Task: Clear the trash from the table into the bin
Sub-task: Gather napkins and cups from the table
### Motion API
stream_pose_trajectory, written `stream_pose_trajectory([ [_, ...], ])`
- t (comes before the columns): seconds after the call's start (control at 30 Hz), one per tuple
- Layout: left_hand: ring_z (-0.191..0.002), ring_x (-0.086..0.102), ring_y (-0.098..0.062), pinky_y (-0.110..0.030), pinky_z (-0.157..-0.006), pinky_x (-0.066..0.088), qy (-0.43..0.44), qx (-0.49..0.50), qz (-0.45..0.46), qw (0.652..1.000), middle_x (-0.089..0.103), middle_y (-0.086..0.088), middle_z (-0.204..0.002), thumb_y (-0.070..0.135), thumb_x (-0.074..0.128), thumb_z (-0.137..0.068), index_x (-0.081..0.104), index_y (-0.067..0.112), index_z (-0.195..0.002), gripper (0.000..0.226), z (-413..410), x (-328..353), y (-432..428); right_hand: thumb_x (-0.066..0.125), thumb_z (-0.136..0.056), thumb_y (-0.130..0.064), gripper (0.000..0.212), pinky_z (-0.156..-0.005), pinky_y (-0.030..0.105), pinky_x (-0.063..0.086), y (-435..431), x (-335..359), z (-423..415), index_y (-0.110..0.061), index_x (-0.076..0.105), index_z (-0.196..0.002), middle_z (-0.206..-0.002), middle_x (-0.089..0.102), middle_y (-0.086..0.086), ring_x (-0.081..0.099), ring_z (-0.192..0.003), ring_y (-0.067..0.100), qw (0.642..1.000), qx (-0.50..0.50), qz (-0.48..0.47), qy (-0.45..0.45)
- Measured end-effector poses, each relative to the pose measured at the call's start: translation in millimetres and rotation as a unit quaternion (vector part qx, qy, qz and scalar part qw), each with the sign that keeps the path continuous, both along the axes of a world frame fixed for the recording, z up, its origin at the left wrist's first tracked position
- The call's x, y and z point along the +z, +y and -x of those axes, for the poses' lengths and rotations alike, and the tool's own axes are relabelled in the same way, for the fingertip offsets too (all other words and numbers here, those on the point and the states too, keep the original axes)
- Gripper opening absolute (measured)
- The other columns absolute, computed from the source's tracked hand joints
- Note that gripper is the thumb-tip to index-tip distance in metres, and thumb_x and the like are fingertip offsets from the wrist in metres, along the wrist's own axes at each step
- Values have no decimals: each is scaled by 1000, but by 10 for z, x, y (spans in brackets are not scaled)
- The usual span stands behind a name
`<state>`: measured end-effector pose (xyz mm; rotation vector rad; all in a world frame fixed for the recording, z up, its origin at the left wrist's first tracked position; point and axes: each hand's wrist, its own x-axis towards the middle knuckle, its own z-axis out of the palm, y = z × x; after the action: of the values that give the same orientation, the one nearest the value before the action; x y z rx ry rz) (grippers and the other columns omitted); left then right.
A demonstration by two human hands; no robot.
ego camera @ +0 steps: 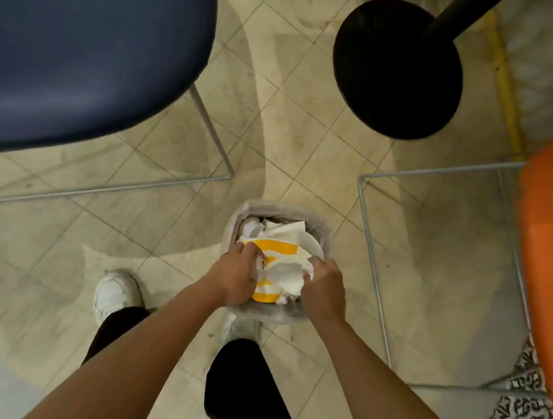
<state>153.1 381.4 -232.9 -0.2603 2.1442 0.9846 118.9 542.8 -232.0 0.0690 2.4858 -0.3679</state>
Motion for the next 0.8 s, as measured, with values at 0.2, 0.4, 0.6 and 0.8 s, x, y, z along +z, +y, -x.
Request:
stream_pose_trajectory([
  [0.2,-118,45,-33,-39,-93,40,-15,-164,69,984,40,-13,-132,20,61,-86,34,8,-130,52,-116,-277,154,46,-96,-11,27,-86,35,46,43,-311,-167,-15,54,-121,-123,49,8,47,-117,24,996,64,-60,-9],
  [0.4,-127,33,-33,-39,-99,39,40,-243,160,956,33,-13,-138,11,55,-89,28,7,-134,53,-163,-437,217,42,-98,-14,30,-88,36,44,-2,-516,-243,-17,48,-127,-124,50,6,48,-117,25,992,108,-70,-10],
  [0.6,-122,36,-27,-34,-100,37,96,-215,196,952,35,-10,-133,22,59,-84,28,12,-131,57,-208,-430,217,53,-93,-14,35,-89,38,47,-39,-481,-215,-14,43,-127,-129,46,6,47,-119,24,999,46,-20,14],
  [0.8,-123,32,-25,-34,-103,36,106,-153,171,968,30,-5,-134,42,60,-74,21,16,-138,79,-185,-264,151,58,-91,-20,35,-79,27,42,-81,-216,-102,-14,46,-124,-126,44,5,50,-113,22,994,-44,46,85],
])
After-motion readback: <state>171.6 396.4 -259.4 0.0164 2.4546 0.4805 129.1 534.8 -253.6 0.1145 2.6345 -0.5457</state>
